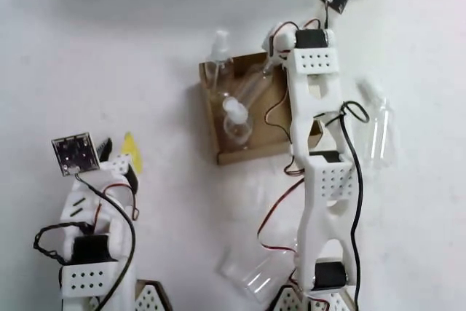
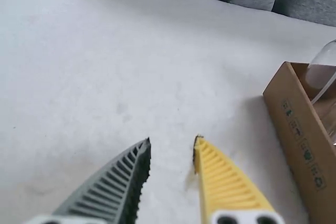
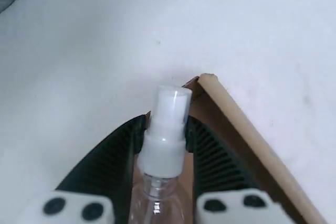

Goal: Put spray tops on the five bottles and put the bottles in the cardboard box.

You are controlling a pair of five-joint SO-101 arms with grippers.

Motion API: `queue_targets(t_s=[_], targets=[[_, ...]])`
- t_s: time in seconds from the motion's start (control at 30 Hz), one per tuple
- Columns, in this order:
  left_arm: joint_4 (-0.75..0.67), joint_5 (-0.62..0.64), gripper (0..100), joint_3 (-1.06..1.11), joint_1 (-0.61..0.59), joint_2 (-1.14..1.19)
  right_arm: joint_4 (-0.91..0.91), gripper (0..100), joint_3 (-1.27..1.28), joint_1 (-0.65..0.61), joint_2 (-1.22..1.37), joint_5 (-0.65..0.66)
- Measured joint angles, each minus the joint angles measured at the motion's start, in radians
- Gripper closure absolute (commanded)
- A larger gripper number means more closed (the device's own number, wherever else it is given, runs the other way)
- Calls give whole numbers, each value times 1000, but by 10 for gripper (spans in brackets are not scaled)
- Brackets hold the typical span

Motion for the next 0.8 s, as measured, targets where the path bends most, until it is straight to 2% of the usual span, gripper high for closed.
queue_targets(t_s=[0.17, 0.8], targets=[[0, 0, 858, 0, 0, 0, 37, 982, 0, -31, -49, 61], [0, 0, 858, 0, 0, 0, 272, 982, 0, -123, -267, 100]])
